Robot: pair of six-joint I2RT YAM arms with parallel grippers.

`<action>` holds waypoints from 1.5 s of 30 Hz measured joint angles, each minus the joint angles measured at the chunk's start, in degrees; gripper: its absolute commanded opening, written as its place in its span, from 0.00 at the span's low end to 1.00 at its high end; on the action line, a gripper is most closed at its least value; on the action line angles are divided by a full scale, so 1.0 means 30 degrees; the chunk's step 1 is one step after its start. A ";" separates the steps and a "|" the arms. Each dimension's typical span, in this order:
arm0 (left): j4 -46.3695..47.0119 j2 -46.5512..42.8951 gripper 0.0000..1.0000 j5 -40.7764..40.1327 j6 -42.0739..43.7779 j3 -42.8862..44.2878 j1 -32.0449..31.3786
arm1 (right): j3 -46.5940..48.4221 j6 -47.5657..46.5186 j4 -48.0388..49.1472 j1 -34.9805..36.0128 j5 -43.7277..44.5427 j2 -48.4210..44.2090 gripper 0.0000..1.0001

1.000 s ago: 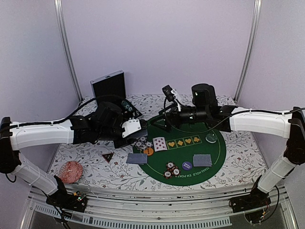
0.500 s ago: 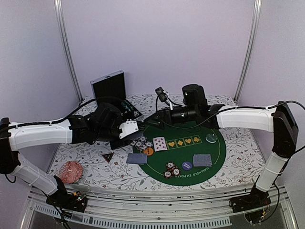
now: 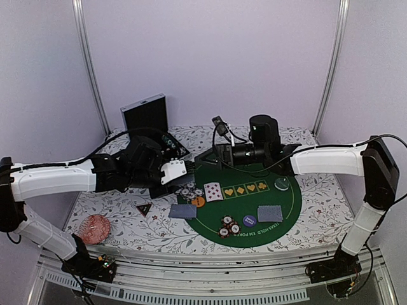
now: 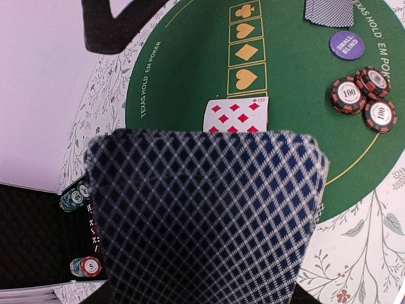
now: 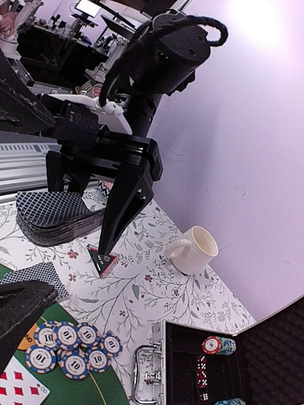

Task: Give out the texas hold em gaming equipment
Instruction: Pick up the poker card from the face-down deck piles.

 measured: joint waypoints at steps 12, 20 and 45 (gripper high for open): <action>0.0364 -0.0007 0.53 0.0328 0.0051 0.0000 -0.0124 | -0.0357 0.3570 0.2994 -0.0430 -0.1588 0.1260 0.79; 0.0364 -0.0007 0.53 0.0328 0.0058 0.0000 -0.0124 | -0.0219 0.4160 0.3082 -0.0226 -0.1923 0.2368 0.79; -0.0022 0.0000 0.53 0.0233 0.0109 0.0000 -0.0131 | 0.1909 0.2033 -0.0444 0.0568 0.0131 0.4175 0.68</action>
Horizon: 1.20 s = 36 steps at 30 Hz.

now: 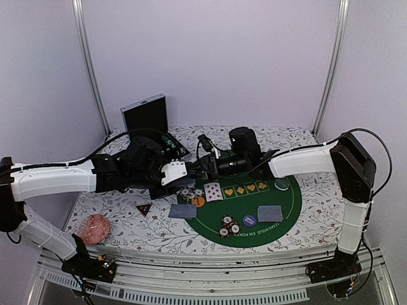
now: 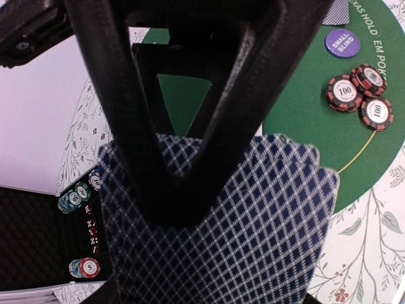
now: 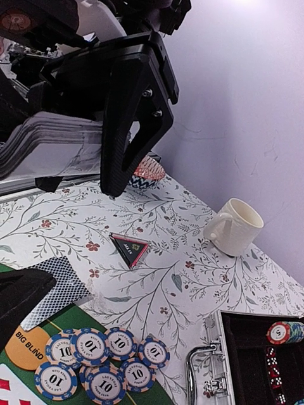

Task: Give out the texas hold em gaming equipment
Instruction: Pick up the poker card from the face-down deck piles.

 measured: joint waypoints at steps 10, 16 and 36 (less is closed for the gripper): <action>0.0219 0.0000 0.53 -0.0044 0.0000 0.0000 -0.0007 | -0.0007 -0.0940 -0.1566 0.0080 0.0627 -0.0772 0.51; 0.0342 0.0000 0.53 -0.0073 0.0007 0.0000 -0.0007 | -0.0015 -0.1326 -0.2310 0.0087 0.0852 -0.1362 0.37; 0.0379 0.0000 0.53 -0.0095 0.0007 0.0000 -0.0007 | -0.0015 -0.1996 -0.3759 0.0087 0.1020 -0.2302 0.21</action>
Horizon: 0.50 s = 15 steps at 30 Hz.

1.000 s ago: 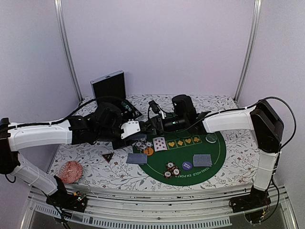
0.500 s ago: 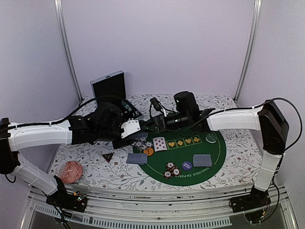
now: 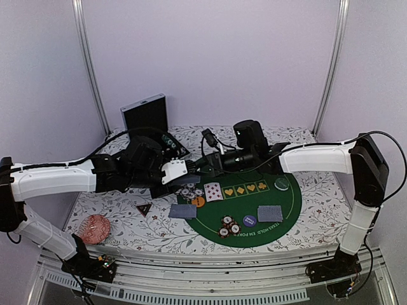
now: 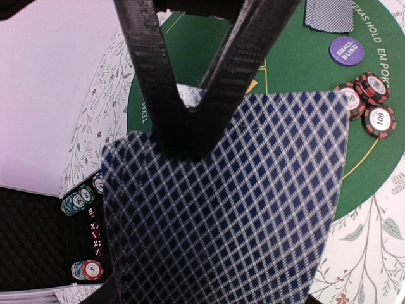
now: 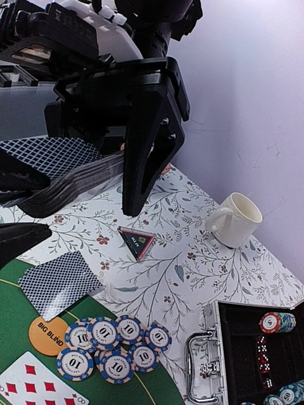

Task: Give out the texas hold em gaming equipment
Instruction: Pick up the poker card from the face-down deck piles.

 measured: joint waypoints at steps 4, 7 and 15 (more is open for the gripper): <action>0.0000 0.0000 0.53 0.0044 0.0000 0.0000 0.0000 | 0.0007 -0.0022 -0.0299 0.0000 0.0058 -0.0109 0.25; 0.0000 0.0000 0.53 0.0095 0.0000 0.0000 0.0000 | 0.0007 -0.0131 -0.0488 0.0007 0.0124 -0.0182 0.25; 0.0000 0.0000 0.53 0.0109 0.0000 0.0000 0.0000 | 0.0000 -0.0226 -0.1035 0.0051 0.0532 -0.0437 0.23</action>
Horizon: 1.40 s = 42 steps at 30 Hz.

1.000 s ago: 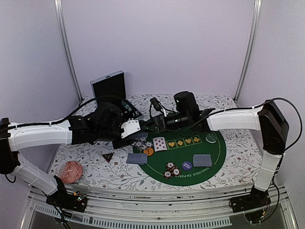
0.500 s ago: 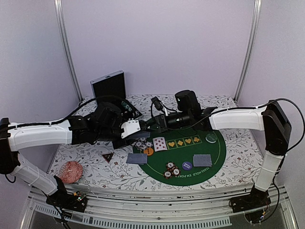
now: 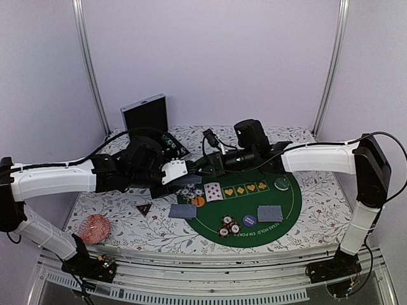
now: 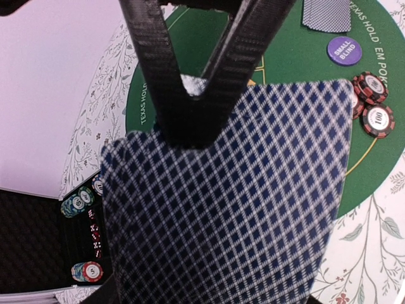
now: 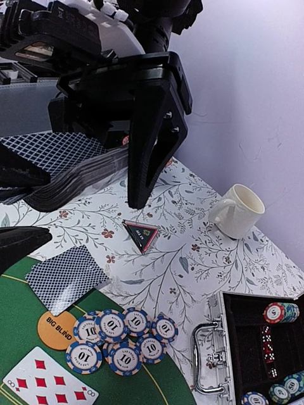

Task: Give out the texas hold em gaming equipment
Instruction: Pick up the poker card from the face-down deck piles.

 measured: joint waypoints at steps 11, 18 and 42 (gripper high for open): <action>0.0007 0.0000 0.53 0.0000 0.0000 0.0000 0.0000 | 0.0007 -0.0240 -0.0714 0.0080 0.0517 -0.0743 0.03; 0.0015 0.0000 0.53 0.0007 0.0000 0.0000 0.0000 | 0.0000 -0.0270 -0.1042 0.0080 0.0525 -0.1071 0.02; 0.0153 0.0000 0.53 0.0015 0.0007 0.0000 0.0000 | -0.1581 -0.0743 -0.1654 -0.1588 0.0452 -0.5683 0.02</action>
